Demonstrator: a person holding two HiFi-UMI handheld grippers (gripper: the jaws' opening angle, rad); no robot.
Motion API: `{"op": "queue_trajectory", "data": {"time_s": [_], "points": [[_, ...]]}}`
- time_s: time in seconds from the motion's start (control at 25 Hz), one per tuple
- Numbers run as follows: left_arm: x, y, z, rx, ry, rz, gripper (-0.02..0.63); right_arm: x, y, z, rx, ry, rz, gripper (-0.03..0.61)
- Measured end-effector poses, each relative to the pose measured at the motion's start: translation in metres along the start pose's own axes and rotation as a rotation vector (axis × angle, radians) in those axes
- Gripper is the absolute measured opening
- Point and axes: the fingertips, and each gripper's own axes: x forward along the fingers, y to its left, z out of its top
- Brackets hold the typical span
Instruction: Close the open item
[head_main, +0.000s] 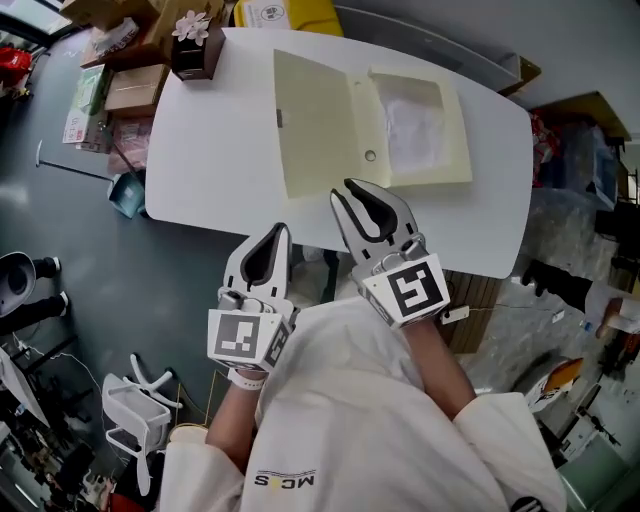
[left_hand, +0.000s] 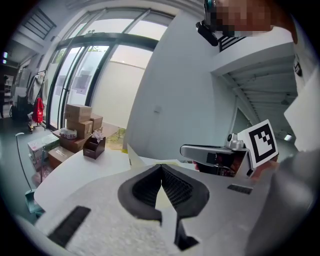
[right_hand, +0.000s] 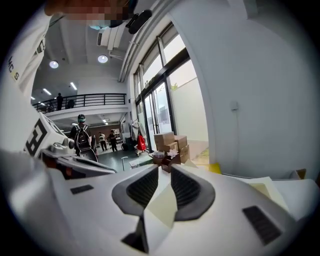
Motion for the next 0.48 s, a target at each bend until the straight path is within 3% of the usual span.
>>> {"op": "queue_trajectory", "data": {"time_s": [0.48], "points": [[-0.016,0.033,-0.016,-0.087,-0.003,0.128,0.026,0.052,0.044,-0.033,-0.075,0.084,0.134,0.110]]}}
